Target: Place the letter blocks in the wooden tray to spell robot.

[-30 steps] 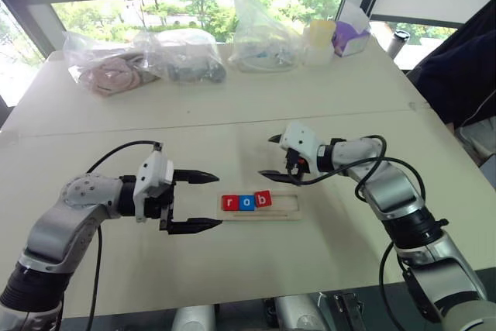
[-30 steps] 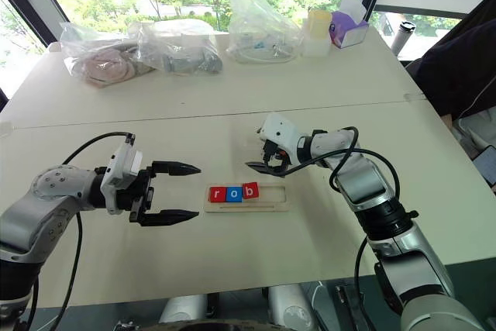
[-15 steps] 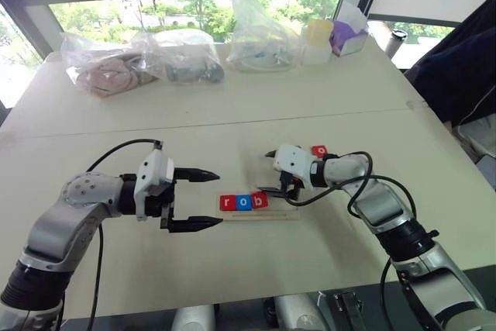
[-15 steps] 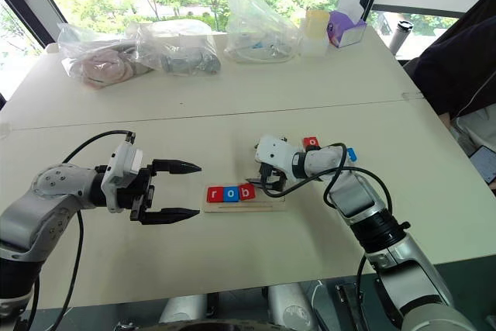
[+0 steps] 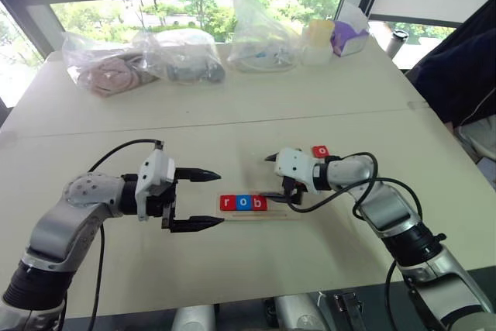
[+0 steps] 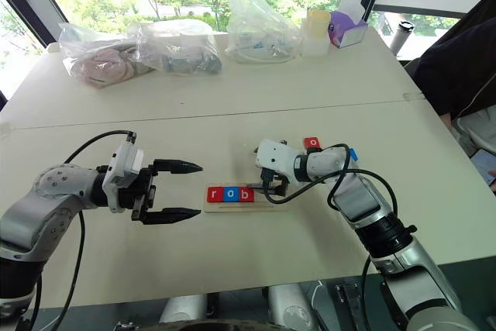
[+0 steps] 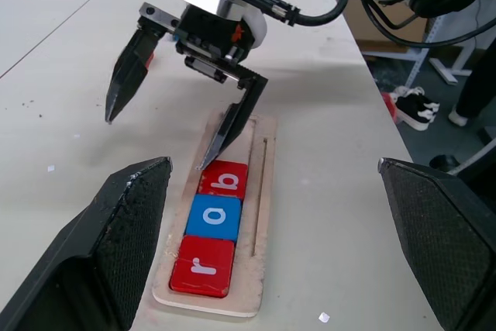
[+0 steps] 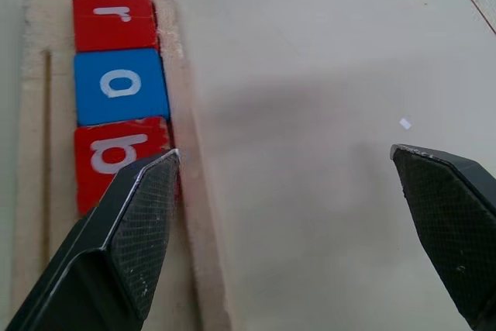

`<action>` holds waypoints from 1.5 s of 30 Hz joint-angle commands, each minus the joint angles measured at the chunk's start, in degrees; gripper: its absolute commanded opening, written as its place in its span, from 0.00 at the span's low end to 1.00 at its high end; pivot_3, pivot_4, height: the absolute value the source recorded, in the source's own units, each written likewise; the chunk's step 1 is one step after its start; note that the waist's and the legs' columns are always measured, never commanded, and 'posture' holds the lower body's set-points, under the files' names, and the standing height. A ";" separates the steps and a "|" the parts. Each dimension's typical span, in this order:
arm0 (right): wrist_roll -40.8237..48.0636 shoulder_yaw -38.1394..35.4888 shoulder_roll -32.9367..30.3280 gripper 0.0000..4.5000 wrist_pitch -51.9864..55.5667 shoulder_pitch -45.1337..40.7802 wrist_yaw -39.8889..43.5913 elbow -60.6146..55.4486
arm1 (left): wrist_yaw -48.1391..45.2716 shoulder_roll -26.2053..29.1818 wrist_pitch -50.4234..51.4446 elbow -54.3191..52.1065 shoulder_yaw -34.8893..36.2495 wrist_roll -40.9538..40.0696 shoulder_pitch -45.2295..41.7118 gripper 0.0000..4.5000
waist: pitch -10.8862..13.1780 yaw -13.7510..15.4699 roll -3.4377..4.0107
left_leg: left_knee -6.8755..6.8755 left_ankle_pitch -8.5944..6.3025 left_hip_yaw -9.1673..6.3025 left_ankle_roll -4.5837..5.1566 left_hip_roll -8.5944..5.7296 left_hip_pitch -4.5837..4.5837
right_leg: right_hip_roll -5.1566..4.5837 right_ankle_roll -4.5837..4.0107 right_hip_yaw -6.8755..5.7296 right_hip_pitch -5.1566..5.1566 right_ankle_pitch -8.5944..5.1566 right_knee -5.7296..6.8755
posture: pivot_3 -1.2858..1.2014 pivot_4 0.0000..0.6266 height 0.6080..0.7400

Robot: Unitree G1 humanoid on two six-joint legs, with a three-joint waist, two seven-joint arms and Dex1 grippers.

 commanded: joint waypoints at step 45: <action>8.74 -25.85 19.30 0.25 47.63 11.61 -41.71 -21.96 | -0.41 -1.94 -2.06 0.28 -1.43 0.47 -0.66 1.00 | 0.01 -0.92 0.05 | -0.16 0.00 -0.08 0.00 0.00 -0.11 | -0.01 0.14 0.02 -0.10 -0.06 0.01 | 0.52 0.24 1.00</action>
